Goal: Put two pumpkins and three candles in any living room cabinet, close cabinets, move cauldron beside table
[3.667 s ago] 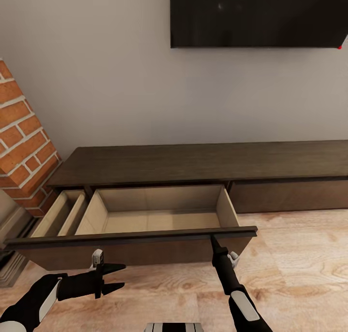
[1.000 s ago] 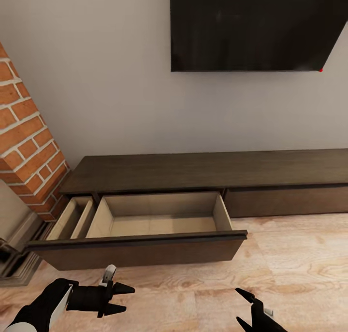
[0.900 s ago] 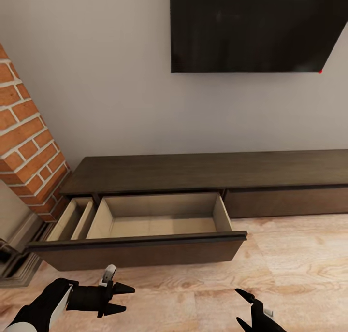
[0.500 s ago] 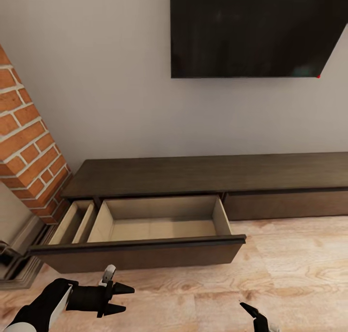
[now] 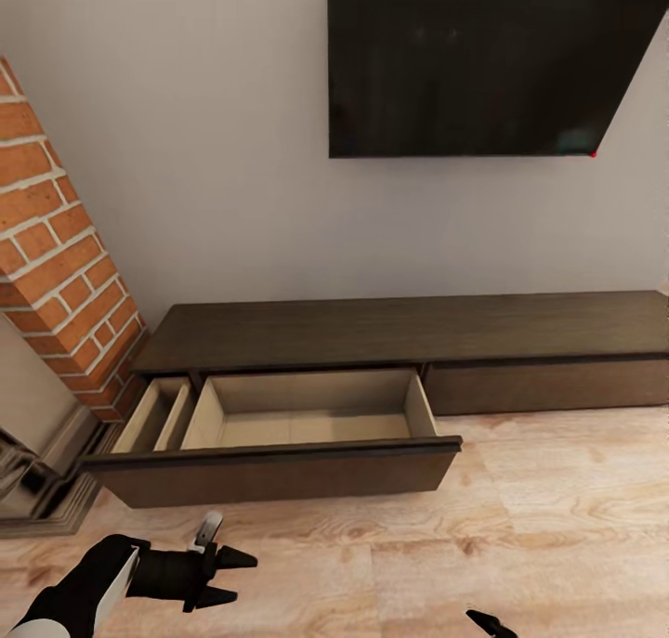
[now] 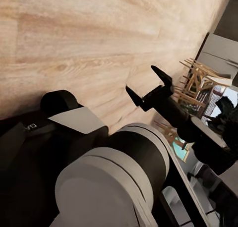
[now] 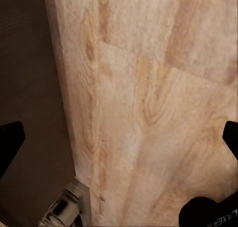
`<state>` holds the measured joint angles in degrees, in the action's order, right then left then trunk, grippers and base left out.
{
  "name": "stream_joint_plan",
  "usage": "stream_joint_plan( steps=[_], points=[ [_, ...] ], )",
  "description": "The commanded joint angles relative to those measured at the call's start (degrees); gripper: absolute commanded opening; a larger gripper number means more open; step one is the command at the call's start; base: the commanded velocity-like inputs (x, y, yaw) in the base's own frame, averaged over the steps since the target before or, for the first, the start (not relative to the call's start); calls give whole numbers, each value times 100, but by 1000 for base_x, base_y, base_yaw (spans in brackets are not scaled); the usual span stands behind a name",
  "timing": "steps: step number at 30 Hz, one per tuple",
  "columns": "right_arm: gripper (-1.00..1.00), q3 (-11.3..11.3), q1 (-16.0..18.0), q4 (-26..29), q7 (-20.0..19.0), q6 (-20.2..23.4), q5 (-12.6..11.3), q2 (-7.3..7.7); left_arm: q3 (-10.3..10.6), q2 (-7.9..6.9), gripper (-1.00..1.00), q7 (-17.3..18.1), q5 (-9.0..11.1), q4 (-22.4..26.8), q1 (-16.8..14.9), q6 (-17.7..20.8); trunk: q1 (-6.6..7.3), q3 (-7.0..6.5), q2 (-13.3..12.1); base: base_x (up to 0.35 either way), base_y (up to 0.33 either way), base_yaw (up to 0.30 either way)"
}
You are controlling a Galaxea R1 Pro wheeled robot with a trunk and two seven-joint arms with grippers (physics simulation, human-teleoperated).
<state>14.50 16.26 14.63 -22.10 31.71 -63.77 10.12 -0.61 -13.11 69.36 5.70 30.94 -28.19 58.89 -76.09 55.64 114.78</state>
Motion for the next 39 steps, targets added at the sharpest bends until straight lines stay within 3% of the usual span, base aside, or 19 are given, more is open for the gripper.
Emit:
stream_joint_plan(
  steps=[1, 6, 8, 13, 16, 19, 22, 25, 32, 39],
  points=[
    [100, -4, 0, 3, 58, -58, 5, 0, -2, 0, 100, -38, 0, 0, 0, 0, 23, -18, -42, -44, 0, 0],
    [100, -48, 0, 12, 899, -503, 16, -14, -12, 22, 100, -420, 3, 0, -2, -12, 132, -108, -242, -15, 0, 0],
    [100, -58, 0, 15, 1062, -614, 18, -25, -17, 38, 100, -544, 6, 0, -3, -14, 176, -144, -322, -4, 0, 0],
    [100, -77, 0, 22, 1562, -1093, 85, -31, -32, 125, 100, -1186, 22, -6, -3, -41, 286, -234, -523, -1, 0, 0],
    [100, -75, 3, 22, 2249, -1275, 219, -17, -39, 177, 100, -1618, 26, -8, -3, -90, 352, -288, -643, 0, 0, 0],
    [100, -72, 2, 23, 2663, -1358, 252, -12, -142, 244, 100, -2007, 30, -9, -3, -196, 418, -342, -763, 0, 0, 0],
    [100, -76, 0, 23, 2736, -1382, 263, -15, -414, 325, 100, -2470, 29, -9, -3, -373, 484, -395, -884, 0, 0, 0],
    [100, -84, 0, 23, 2657, -1396, 274, -12, -665, 398, 100, -3218, 32, -9, -3, -550, 550, -449, -1004, 0, 0, 0],
    [100, -92, 0, 23, 2374, -1424, 284, -16, -765, 508, 100, -4046, 36, -2, -3, -907, 703, -575, -1285, 0, 0, 0],
    [100, -91, 0, 23, 2350, -1615, 287, -29, -774, 566, 100, -4456, 44, 13, -3, -1094, 747, -611, -1365, 0, 0, 0]
  ],
)
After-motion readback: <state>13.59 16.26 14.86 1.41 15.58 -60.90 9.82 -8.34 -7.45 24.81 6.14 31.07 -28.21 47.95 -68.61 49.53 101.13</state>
